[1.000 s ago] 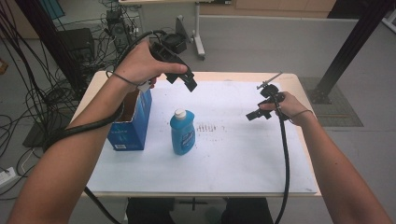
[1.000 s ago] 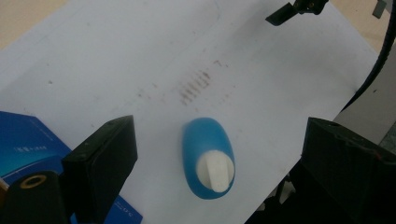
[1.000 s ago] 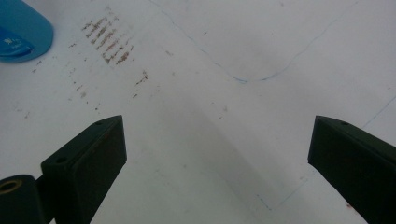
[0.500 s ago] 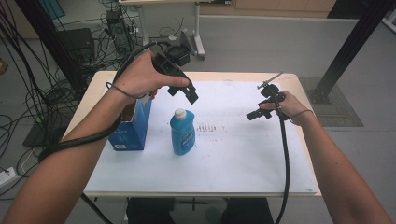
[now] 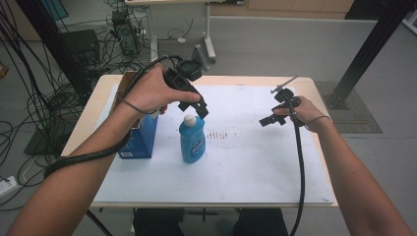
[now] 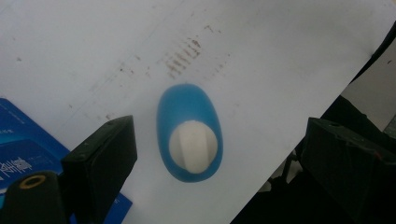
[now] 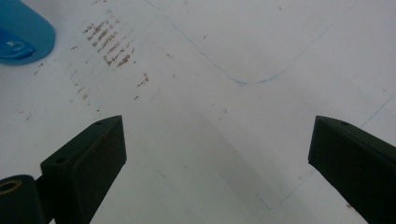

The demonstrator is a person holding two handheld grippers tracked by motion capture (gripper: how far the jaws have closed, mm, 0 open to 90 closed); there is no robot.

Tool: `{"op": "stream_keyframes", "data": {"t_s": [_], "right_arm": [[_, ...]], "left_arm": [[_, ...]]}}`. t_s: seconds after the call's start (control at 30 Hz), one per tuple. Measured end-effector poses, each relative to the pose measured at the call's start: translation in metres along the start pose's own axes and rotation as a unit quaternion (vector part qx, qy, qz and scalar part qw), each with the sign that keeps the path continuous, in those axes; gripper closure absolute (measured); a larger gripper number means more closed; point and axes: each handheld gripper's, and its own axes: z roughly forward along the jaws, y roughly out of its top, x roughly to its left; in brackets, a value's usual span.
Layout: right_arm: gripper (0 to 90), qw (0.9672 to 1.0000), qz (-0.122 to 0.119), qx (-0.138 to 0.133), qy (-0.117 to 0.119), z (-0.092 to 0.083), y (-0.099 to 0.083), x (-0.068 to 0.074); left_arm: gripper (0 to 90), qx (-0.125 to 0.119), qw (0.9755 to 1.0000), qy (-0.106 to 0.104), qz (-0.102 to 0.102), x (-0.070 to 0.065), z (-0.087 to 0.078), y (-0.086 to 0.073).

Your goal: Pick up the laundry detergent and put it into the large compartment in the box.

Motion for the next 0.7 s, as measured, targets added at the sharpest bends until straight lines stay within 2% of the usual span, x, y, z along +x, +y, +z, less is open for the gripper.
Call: {"op": "stream_keyframes", "data": {"t_s": [0.47,0.7], "right_arm": [[3.7,1.0000,0.002,-0.002,0.000,0.000,0.000,0.001],[3.7,1.0000,0.003,-0.004,0.002,0.001,0.000,0.001]], "left_arm": [[10.9,0.010,0.9999,0.007,-0.012,0.007,0.020,-0.005],[10.8,0.012,0.9995,0.022,-0.017,0.010,0.029,-0.008]]}}
